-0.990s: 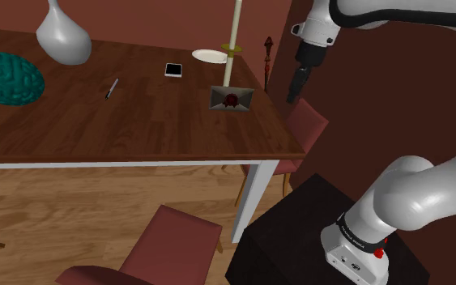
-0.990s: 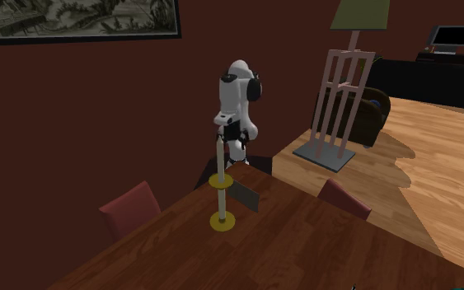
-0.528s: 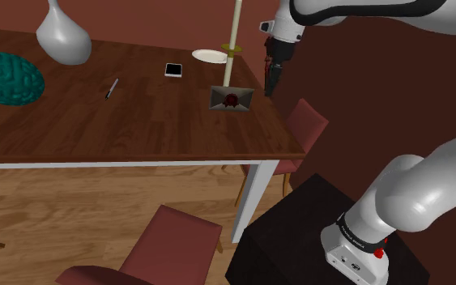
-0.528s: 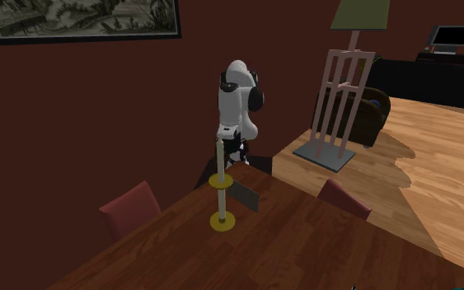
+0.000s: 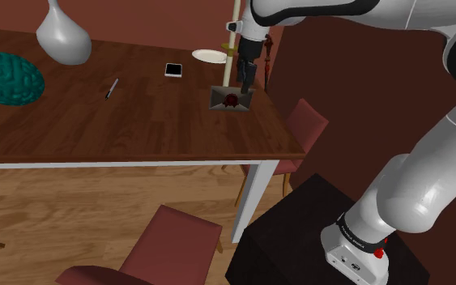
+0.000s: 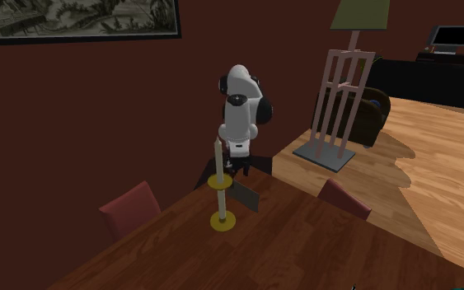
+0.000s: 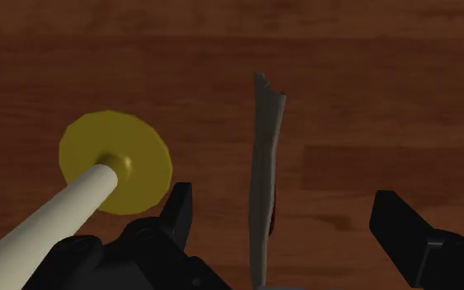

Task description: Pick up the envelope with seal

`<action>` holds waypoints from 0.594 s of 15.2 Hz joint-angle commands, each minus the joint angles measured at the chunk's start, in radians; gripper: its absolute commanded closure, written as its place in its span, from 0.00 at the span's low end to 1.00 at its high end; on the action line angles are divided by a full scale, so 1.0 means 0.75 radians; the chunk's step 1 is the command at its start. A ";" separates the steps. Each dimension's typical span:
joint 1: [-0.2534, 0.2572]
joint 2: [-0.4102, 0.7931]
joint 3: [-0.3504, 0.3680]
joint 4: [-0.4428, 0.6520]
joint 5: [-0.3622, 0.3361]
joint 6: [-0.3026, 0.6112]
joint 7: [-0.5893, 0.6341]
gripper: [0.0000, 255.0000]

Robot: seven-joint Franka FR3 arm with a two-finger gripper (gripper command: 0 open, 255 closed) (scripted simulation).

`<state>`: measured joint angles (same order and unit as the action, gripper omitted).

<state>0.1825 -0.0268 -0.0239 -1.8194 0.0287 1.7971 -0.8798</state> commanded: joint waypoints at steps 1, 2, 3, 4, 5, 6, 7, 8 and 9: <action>0.006 0.034 0.006 0.017 0.000 0.018 -0.024 0.00; 0.006 0.035 0.006 0.000 0.000 0.036 -0.024 0.00; 0.006 0.036 0.006 -0.017 0.000 0.054 -0.025 0.00; 0.006 0.037 0.006 -0.034 0.000 0.071 -0.025 0.00; 0.006 0.039 0.006 -0.050 0.001 0.089 -0.026 0.00; 0.006 0.040 0.006 -0.066 0.001 0.107 -0.026 0.00; 0.006 0.044 0.007 -0.090 0.001 0.134 -0.027 0.00; 0.006 0.044 0.007 -0.090 0.001 0.134 -0.027 0.00; 0.005 0.044 0.007 -0.090 0.001 0.134 -0.027 0.00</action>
<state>0.1876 0.0040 -0.0177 -1.8765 0.0299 1.8889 -0.9002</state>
